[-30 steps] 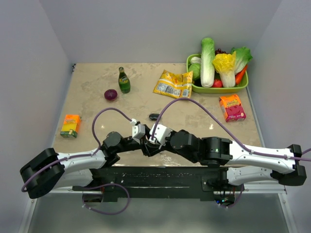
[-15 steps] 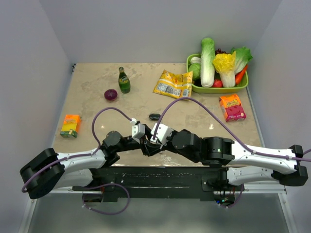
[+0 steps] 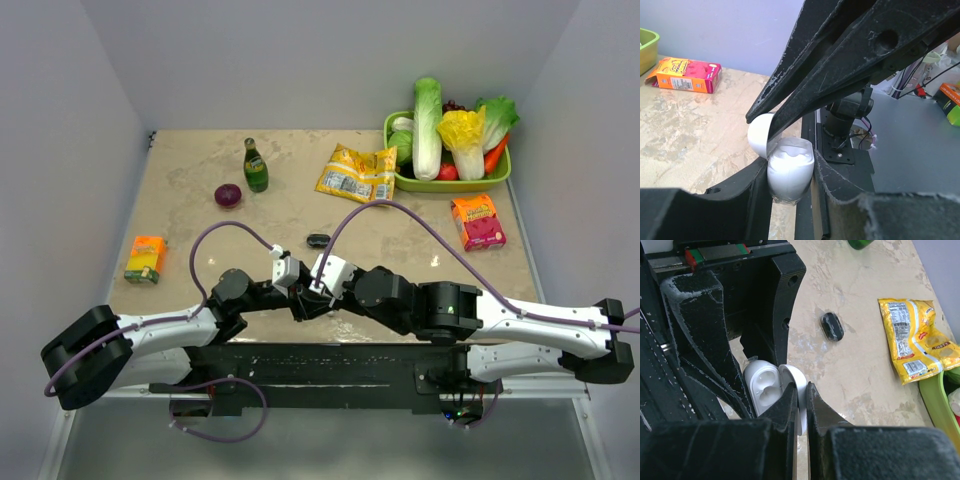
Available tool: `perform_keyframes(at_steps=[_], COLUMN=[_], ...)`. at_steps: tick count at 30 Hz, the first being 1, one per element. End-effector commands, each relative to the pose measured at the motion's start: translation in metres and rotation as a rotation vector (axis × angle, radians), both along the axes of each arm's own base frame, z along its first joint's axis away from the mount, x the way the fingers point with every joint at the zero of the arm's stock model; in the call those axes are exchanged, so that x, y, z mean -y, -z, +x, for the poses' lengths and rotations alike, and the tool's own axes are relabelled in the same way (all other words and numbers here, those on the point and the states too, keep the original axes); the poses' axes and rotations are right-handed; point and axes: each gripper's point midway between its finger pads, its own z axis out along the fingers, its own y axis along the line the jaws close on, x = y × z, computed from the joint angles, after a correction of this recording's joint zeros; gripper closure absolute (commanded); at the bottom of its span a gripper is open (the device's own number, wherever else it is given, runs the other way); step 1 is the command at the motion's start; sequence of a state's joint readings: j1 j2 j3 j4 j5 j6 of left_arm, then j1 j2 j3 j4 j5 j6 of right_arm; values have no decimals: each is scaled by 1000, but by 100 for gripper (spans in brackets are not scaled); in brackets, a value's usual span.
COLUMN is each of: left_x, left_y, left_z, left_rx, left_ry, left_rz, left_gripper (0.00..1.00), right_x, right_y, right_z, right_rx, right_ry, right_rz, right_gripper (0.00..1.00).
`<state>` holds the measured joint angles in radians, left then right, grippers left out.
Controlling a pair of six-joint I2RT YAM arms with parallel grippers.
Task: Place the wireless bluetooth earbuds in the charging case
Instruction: Adjust the charging case.
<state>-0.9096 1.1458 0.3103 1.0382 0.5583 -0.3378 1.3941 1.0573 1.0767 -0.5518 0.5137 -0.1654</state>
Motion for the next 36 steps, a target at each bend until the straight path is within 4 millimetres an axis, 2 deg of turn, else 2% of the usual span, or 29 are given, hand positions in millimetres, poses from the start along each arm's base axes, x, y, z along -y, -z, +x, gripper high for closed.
perform_keyframes(at_steps=[1,5,8,9,18,21,22,25,29,34,36], left_x=[-1,-2,-3,-3,-9,-12,-12,-14,-15,-17,-20], left_y=[-24,-24,-25,-23,-21,-22,-23,-24,-26,-29,-31], left_z=[20,19,19,18,10,8,8,6,4,3,2], left_rx=[59,61,67,66,99,106,108,114,126,131,134], left_ry=[-76,-76,-76,-76,-59,-62,-61,-59,-54,-56,-65], left_rz=[-59,-61,-65,-63,-90,-100,-107,-117,-125,-139,-155], left_gripper=[75,81,92,99,100,100,100,100,100,100,100], right_x=[-10,-11,-11,-11,-9,-9,-9,-10,-11,-10,5], right_y=[-13,-14,-14,-14,-20,-26,-27,-35,-42,-50,-62], right_z=[-12,-12,-12,-12,-9,-9,-9,-10,-10,-3,10], right_rx=[-32,-32,-32,-31,-38,-39,-45,-48,-45,-35,-1], right_ry=[-46,-47,-46,-46,-10,1,7,3,2,52,163], right_rz=[84,85,84,84,132,157,170,202,224,264,323], right_gripper=[100,100,100,100,98,87,80,68,64,48,43])
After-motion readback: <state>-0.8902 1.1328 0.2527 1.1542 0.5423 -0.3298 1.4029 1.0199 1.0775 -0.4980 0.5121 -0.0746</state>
